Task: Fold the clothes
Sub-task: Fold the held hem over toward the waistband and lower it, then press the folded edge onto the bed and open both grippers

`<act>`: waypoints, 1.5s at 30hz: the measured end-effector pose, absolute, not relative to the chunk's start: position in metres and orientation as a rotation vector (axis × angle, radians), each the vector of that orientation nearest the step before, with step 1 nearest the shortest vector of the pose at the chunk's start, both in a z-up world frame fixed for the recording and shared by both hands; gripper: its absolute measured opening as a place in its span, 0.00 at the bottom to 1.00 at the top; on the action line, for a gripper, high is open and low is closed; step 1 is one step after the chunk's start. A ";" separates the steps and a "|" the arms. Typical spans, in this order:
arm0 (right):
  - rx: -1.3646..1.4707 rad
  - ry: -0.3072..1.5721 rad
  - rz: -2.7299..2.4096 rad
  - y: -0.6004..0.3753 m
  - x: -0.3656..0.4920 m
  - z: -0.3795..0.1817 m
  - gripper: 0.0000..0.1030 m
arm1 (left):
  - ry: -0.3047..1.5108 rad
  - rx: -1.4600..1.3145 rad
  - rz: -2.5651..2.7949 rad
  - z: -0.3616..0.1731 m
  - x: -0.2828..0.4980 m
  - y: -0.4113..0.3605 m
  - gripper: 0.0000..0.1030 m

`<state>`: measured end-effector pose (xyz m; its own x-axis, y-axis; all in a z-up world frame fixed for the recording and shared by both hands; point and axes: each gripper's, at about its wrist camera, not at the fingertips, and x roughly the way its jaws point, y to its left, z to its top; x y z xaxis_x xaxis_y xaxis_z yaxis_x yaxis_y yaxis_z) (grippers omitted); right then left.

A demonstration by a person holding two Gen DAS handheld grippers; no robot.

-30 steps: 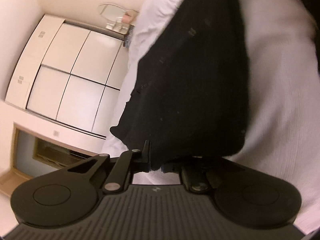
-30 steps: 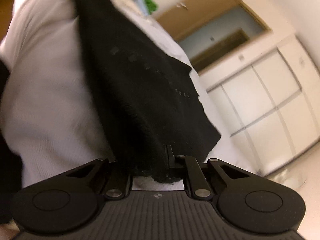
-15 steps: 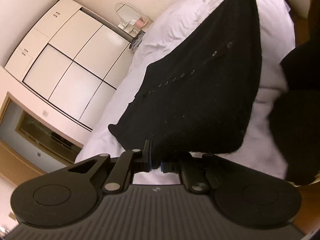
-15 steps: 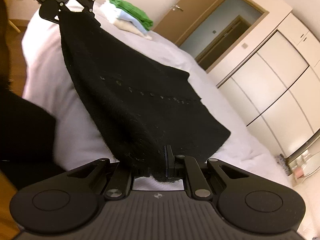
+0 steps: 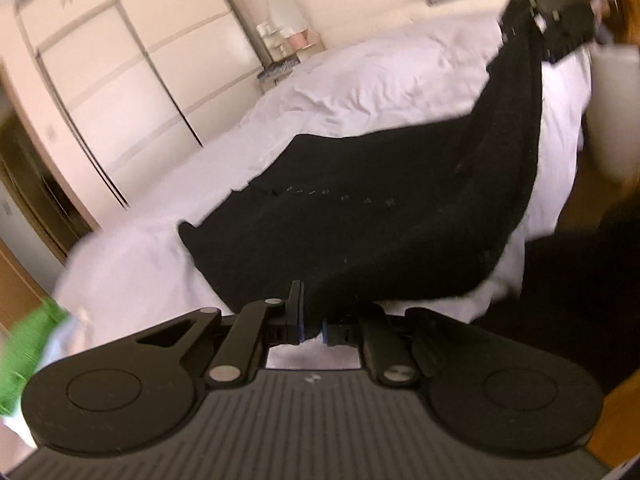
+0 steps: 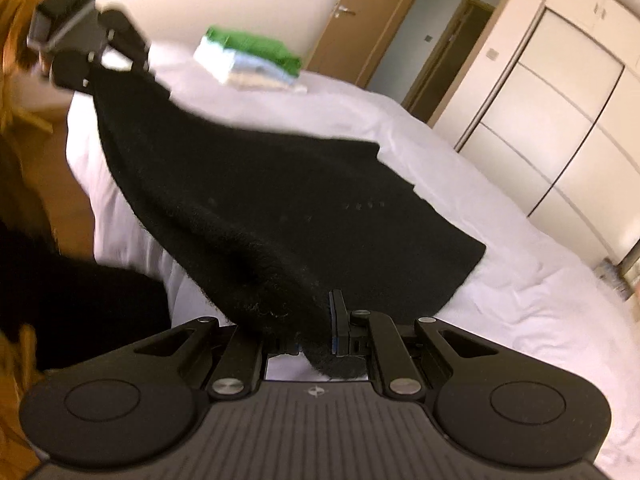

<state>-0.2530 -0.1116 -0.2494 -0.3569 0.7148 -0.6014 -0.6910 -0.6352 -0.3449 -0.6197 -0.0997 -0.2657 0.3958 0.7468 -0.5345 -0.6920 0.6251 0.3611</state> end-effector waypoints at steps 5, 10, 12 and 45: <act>-0.856 0.206 2.143 -0.034 -0.224 -0.219 0.12 | 0.637 -0.230 0.892 -0.237 -0.634 -0.022 0.07; -0.769 0.558 2.101 0.061 -0.192 -0.239 0.13 | 0.600 -0.486 0.943 -0.244 -0.639 0.066 0.07; -0.711 0.723 2.041 0.099 -0.179 -0.259 0.17 | 0.613 -0.578 0.973 -0.260 -0.639 0.099 0.07; -0.264 1.011 1.837 0.063 -0.122 -0.292 0.07 | 0.549 -0.839 0.977 -0.303 -0.698 0.088 0.09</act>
<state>-0.1215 0.0630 -0.2916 -0.4929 0.6539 -0.5740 -0.8349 -0.1698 0.5236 -0.6979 0.0878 -0.3030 0.4680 0.4931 -0.7333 -0.8829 0.2975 -0.3633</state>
